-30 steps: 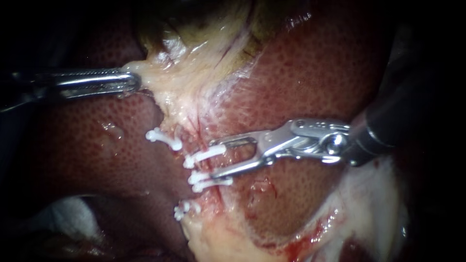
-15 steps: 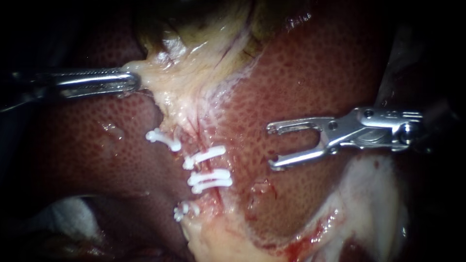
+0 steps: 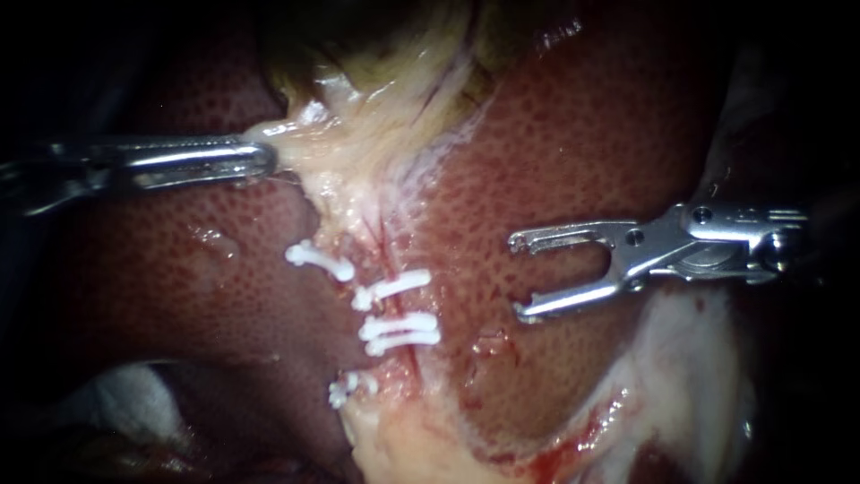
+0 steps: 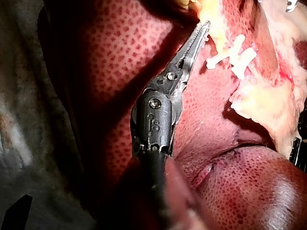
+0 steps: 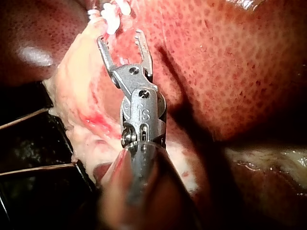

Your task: Going back third clip right tube

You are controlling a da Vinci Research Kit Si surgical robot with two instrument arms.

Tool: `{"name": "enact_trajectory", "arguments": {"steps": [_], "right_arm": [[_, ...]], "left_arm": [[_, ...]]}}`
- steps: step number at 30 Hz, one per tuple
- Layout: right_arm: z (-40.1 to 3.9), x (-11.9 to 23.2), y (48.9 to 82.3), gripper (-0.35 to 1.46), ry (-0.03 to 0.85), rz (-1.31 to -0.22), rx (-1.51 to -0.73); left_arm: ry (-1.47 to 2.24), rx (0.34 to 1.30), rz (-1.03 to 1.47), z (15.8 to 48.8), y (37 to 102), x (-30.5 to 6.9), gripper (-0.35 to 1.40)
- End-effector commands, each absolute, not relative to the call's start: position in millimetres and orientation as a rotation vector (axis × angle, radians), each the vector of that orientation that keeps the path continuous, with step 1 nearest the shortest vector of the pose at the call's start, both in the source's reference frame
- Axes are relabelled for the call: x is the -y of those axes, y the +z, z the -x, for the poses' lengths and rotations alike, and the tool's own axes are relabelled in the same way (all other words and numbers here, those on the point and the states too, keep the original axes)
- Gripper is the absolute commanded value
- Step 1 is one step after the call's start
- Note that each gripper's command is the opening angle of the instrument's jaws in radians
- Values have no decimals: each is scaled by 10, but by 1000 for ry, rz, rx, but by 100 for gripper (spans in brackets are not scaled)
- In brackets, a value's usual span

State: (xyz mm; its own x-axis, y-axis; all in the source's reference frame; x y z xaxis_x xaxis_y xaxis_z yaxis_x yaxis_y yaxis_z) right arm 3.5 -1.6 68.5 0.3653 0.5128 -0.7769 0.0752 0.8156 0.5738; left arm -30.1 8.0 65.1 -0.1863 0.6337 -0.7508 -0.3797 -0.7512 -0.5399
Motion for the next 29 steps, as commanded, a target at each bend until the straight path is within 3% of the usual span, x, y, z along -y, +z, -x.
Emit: {"name": "enact_trajectory", "arguments": {"steps": [1,14,29], "right_arm": [[-35,15,686,50,302,-583,-1179],[-32,15,683,50,302,-585,-1179],[-33,16,682,50,302,-585,-1179]], "left_arm": [[1993,310,1413,307,657,-78,-35],[2011,372,1397,382,705,-64,-35],[2015,376,1397,386,707,-63,-35]]}}
